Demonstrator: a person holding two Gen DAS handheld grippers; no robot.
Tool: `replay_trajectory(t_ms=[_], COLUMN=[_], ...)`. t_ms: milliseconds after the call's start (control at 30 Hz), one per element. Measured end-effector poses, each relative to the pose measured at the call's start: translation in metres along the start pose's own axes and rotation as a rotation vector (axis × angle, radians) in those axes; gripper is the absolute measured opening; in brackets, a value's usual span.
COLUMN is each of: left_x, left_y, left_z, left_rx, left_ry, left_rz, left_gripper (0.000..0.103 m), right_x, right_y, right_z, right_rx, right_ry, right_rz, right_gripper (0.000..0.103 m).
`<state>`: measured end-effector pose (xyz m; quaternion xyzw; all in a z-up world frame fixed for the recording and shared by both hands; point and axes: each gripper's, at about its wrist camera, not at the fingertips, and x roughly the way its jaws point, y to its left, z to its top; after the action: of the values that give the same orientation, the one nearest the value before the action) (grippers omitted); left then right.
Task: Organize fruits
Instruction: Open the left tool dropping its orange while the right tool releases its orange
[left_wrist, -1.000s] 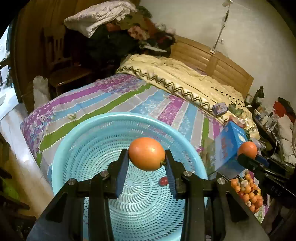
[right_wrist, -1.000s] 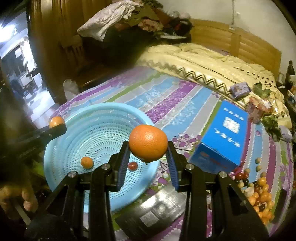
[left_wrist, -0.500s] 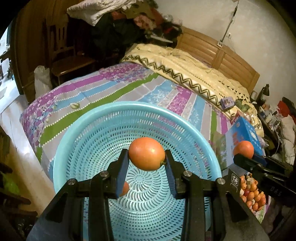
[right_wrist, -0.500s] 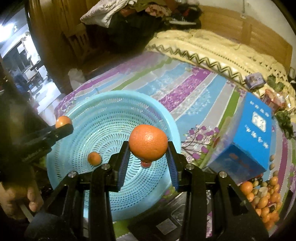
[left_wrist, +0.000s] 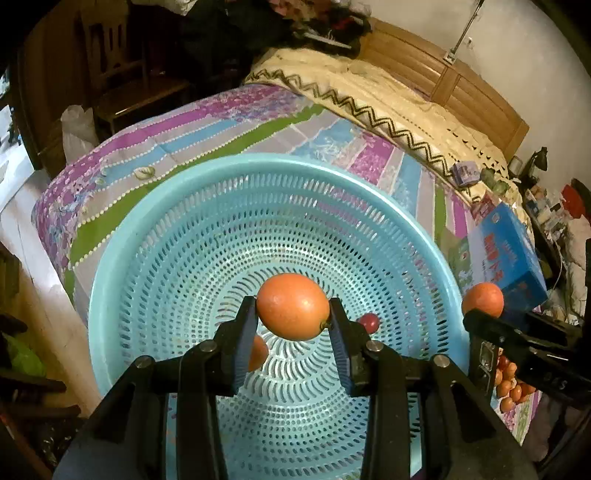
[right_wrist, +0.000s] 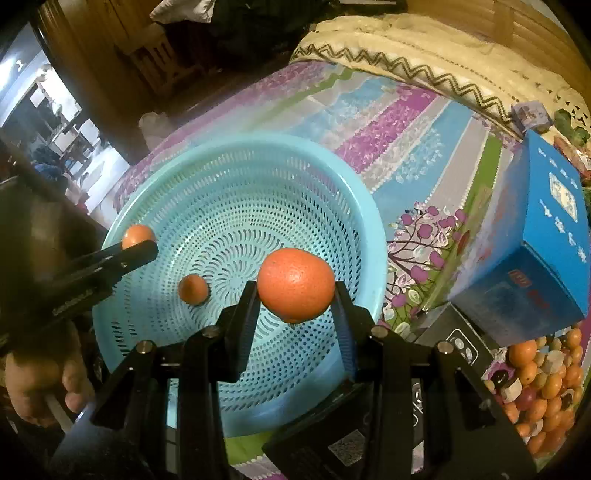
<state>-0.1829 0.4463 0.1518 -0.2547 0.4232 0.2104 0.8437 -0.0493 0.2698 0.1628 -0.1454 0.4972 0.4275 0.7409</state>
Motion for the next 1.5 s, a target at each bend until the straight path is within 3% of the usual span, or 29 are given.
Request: replay_trajectory(t_ms=[700, 933, 1033, 1100, 1167, 1500], left_x=[0.014, 0.026, 0.029, 0.03, 0.03, 0.026], left_y=[0.001, -0.001, -0.003, -0.005, -0.006, -0.009], left_z=[-0.003, -0.008, -0.01, -0.01, -0.009, -0.007], left_rx=[0.006, 0.015, 0.022, 0.026, 0.028, 0.025], left_ry=[0.044, 0.096, 0.106, 0.107, 0.104, 0.088], left_rz=[0.005, 0.003, 0.0, -0.001, 0.001, 0.003], left_gripper=[0.039, 0.04, 0.052, 0.054, 0.06, 0.065], right_x=[0.011, 0.017, 0.019, 0.019, 0.016, 0.01], right_y=[0.001, 0.0, -0.001, -0.001, -0.001, -0.003], right_z=[0.0, -0.001, -0.002, -0.003, -0.002, -0.001], right_rx=[-0.009, -0.011, -0.012, -0.014, -0.013, -0.005], right_ry=[0.03, 0.041, 0.051, 0.046, 0.028, 0.006], right_rz=[0.01, 0.01, 0.013, 0.015, 0.012, 0.016], right_gripper=[0.04, 0.041, 0.042, 0.058, 0.064, 0.064])
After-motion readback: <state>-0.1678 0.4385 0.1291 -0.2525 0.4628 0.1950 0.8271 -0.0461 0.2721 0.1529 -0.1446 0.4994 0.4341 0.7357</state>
